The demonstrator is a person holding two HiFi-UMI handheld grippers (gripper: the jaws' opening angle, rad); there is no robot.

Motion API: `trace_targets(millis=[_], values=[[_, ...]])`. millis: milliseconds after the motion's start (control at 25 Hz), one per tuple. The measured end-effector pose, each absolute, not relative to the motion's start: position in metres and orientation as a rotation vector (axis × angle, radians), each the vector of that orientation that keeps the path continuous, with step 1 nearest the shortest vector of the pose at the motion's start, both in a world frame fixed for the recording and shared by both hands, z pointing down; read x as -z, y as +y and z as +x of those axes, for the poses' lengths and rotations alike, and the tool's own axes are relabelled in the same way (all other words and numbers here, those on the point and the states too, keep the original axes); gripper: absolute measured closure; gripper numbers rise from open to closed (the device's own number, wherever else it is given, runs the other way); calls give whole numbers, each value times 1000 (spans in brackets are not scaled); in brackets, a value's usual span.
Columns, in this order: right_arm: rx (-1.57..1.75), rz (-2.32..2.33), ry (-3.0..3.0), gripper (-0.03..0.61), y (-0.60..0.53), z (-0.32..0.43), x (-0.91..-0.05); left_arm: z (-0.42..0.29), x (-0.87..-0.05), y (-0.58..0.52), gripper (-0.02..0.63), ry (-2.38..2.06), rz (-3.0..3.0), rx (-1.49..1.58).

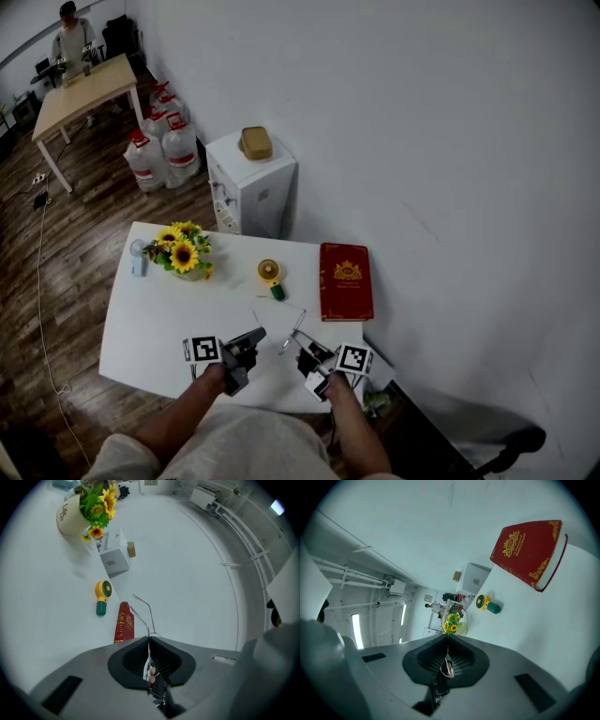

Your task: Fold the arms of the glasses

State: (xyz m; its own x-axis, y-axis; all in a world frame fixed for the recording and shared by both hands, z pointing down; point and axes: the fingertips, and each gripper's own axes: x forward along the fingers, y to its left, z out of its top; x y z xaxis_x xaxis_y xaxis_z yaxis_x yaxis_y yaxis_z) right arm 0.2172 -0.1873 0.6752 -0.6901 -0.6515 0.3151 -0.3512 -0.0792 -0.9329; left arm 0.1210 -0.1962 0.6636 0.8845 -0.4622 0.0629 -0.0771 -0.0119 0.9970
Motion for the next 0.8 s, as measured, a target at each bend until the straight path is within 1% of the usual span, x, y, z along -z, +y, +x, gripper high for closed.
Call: trace_targets(millis=[280,440,680,800], values=[[1878,-1029,1986,569,-179,204,-674,133,-654,-200,601,-360,1767,215],[1896,-1008,2005,568,-175,198,-675,144,-647,-193,601,-301,1729,203],[1739,-867,2232,569,-178,181,-659,148,-651,-188,601,-276,1858,103],[1894,-922,2115,569,-164,181,-669,151,-649,-181,601,-242,1869,78]])
